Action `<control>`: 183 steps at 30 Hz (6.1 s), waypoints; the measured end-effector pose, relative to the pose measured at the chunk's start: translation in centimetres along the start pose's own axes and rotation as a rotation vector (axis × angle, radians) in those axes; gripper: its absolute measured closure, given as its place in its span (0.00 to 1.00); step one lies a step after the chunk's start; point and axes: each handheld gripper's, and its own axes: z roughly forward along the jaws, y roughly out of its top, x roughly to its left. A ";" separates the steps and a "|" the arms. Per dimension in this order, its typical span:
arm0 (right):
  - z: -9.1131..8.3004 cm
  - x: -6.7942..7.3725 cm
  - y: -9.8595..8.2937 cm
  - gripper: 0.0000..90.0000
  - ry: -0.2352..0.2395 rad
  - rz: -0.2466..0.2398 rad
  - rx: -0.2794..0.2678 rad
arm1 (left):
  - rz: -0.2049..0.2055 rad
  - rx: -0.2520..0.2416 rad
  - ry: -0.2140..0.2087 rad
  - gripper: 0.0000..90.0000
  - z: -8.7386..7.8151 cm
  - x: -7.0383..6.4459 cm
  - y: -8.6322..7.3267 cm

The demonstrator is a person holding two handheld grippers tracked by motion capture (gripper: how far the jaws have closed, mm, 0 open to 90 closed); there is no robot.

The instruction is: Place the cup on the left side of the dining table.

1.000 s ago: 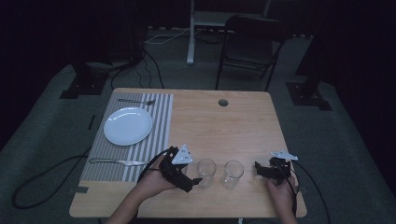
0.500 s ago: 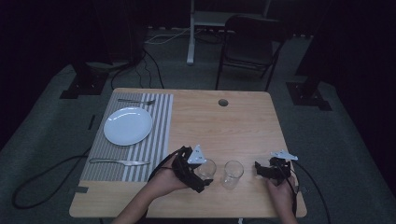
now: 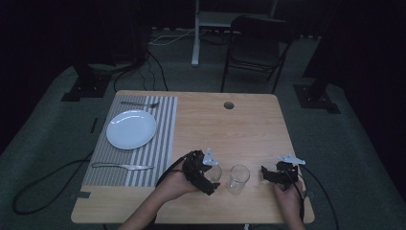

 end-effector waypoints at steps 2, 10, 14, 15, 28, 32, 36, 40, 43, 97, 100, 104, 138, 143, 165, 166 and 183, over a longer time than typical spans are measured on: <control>0.0 0.0 0.0 0.13 0.000 0.000 0.000 | -0.018 0.005 0.002 0.15 0.1 0.0 0.1; 0.0 0.0 0.0 0.13 0.000 0.000 0.000 | -0.010 0.053 0.010 0.27 0.6 -0.4 0.7; 0.0 0.0 0.0 0.13 0.000 0.000 0.000 | 0.008 0.059 0.004 0.32 0.6 -0.4 0.9; 0.0 0.0 0.0 0.13 0.000 0.000 0.000 | 0.007 0.064 0.001 0.32 0.6 -0.4 0.9; 0.0 0.0 0.0 0.13 0.000 0.000 0.000 | 0.007 0.068 -0.012 0.33 0.3 -0.1 1.3; 0.0 0.0 0.0 0.13 0.000 0.000 0.000 | 0.009 0.066 -0.001 0.33 0.0 0.1 1.6; 0.0 0.0 0.0 0.13 0.000 0.000 0.000 | 0.005 0.056 0.005 0.33 -0.3 0.4 1.8; 0.0 0.0 0.0 0.13 0.000 -0.001 0.000 | -0.012 0.043 -0.009 0.33 -0.6 1.0 1.9; 0.0 0.0 0.0 0.13 0.000 0.001 0.000 | -0.018 0.038 0.004 0.33 -0.9 1.4 2.1; 0.0 0.0 0.0 0.14 -0.003 -0.003 -0.002 | -0.327 0.018 0.263 0.33 -7.8 11.4 -5.1; 0.0 0.1 0.0 0.14 -0.002 0.003 0.000 | -0.337 0.018 0.264 0.33 -8.1 11.8 -5.8; 0.0 0.0 0.0 0.14 -0.002 0.003 -0.001 | -0.354 0.037 0.287 0.33 -8.4 12.6 -6.6; 0.0 0.1 0.0 0.14 -0.003 0.003 0.000 | -0.475 0.058 0.324 0.32 -7.8 16.6 -11.0; 0.0 0.1 0.0 0.14 -0.003 0.003 0.000 | -0.482 0.033 0.336 0.32 -7.9 16.3 -11.5; 0.0 0.1 0.0 0.14 -0.003 0.003 0.000 | -0.527 -0.075 0.401 0.12 -7.1 13.7 -14.9; 0.0 0.1 0.0 0.14 -0.003 0.003 0.000 | -0.537 -0.077 0.399 0.12 -7.1 13.6 -15.2; -0.1 0.1 0.0 0.14 -0.003 0.004 0.000 | -0.662 -0.146 0.521 0.00 -9.2 11.5 -20.5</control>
